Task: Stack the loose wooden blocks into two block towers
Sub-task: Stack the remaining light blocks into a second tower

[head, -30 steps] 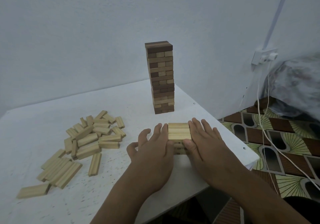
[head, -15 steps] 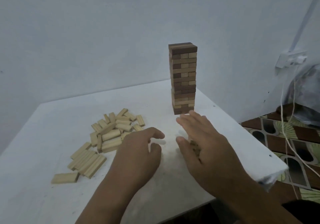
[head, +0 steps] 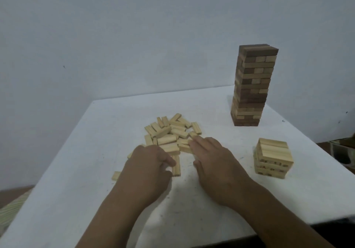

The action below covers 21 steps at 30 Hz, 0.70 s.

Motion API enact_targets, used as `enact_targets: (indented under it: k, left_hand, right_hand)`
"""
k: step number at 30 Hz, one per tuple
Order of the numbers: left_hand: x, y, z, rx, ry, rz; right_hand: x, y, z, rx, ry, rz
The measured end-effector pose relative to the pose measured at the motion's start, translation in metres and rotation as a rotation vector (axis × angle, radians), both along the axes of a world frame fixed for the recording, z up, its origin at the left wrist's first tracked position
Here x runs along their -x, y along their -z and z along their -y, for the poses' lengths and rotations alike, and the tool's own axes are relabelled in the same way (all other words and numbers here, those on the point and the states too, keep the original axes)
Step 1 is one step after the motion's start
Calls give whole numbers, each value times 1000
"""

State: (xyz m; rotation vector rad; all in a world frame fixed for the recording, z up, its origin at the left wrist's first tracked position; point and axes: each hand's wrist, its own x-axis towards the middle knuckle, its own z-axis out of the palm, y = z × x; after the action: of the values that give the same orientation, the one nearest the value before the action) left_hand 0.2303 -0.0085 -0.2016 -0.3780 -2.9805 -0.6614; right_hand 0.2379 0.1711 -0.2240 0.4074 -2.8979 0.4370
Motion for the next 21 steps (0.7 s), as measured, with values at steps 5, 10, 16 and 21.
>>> enact_targets:
  k: [5, 10, 16, 21]
  left_hand:
    - [-1, 2, 4, -14, 74, 24]
    - [3, 8, 1, -65, 127, 35]
    - [2, 12, -13, -69, 247, 43]
    - [-1, 11, -29, -64, 329, 49]
  right_hand:
    - [5, 4, -2, 45, 7, -110]
    - [-5, 1, -9, 70, 48, -113]
    - [-24, -4, -23, 36, 118, -61]
    - [-37, -2, -35, 46, 214, -52]
